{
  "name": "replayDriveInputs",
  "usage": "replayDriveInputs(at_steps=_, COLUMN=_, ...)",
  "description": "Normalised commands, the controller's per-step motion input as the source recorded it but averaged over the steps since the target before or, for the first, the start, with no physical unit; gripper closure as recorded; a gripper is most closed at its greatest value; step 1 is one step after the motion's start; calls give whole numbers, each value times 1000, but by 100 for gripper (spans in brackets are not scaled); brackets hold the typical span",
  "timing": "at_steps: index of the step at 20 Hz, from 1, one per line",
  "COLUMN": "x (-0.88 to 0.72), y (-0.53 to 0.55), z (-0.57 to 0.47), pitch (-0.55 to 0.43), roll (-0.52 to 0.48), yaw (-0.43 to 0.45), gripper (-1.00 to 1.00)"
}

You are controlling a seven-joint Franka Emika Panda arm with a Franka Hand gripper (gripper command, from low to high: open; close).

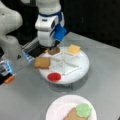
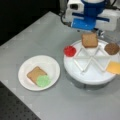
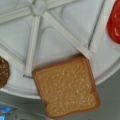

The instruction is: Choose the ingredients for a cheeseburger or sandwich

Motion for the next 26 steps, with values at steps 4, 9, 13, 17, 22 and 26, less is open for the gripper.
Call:
replayDriveInputs(at_steps=4, x=161, y=-221, z=-85, pitch=13, roll=144, yaw=-285, gripper=-100)
replayDriveInputs(at_steps=9, x=83, y=-273, z=-190, pitch=-15, roll=210, yaw=-300, gripper=-100)
replayDriveInputs(at_steps=13, x=72, y=-189, z=-251, pitch=-38, roll=324, yaw=-247, gripper=-100)
replayDriveInputs(at_steps=17, x=61, y=-175, z=-200, pitch=-142, roll=534, yaw=-147, gripper=-100)
replayDriveInputs(at_steps=22, x=72, y=-244, z=-215, pitch=-124, roll=622, yaw=-187, gripper=-100)
replayDriveInputs(at_steps=26, x=98, y=-183, z=-233, pitch=-91, roll=498, yaw=-160, gripper=-100)
